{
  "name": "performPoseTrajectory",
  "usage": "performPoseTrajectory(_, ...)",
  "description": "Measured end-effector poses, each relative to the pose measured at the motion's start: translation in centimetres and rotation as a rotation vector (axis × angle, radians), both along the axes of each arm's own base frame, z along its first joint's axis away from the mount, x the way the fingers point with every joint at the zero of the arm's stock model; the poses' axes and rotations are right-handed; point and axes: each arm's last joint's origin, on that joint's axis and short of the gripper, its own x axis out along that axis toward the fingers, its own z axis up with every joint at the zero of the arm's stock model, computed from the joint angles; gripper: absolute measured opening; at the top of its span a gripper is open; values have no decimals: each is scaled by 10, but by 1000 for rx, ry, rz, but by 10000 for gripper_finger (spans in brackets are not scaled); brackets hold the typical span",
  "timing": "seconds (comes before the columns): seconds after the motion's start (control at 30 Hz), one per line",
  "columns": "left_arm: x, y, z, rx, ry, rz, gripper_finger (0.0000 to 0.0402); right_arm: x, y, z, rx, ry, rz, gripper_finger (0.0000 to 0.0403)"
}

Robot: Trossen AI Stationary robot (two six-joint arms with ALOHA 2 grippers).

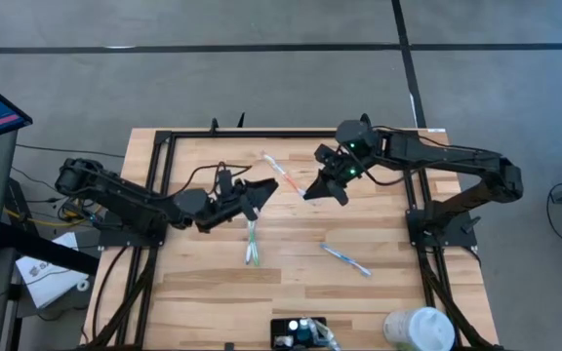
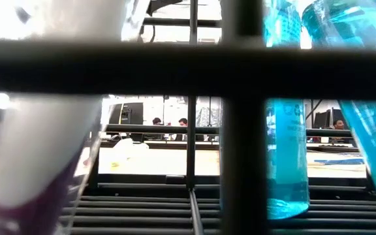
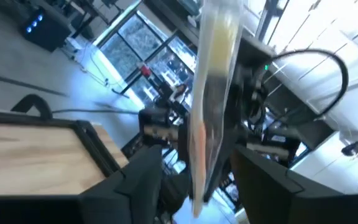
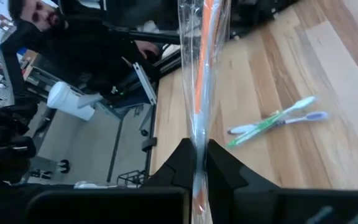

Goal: Pick & Place toothbrushing station
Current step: Put the orange toothbrush into the black mesh organizer

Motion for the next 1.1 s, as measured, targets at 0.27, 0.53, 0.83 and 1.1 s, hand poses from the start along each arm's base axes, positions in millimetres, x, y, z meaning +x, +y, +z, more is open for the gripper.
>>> performPoseTrajectory(0.27,3,15,2,18,-19,-18,205,1,6,6,14,-39,8,12)
performPoseTrajectory(0.53,4,28,8,34,-75,-45,203,1,5,6,13,-39,3,12)
performPoseTrajectory(0.83,6,29,17,101,-83,-87,204,1,0,6,13,-45,-15,12)
performPoseTrajectory(1.1,6,32,17,101,-82,-76,195,2,0,8,27,-58,-17,12)
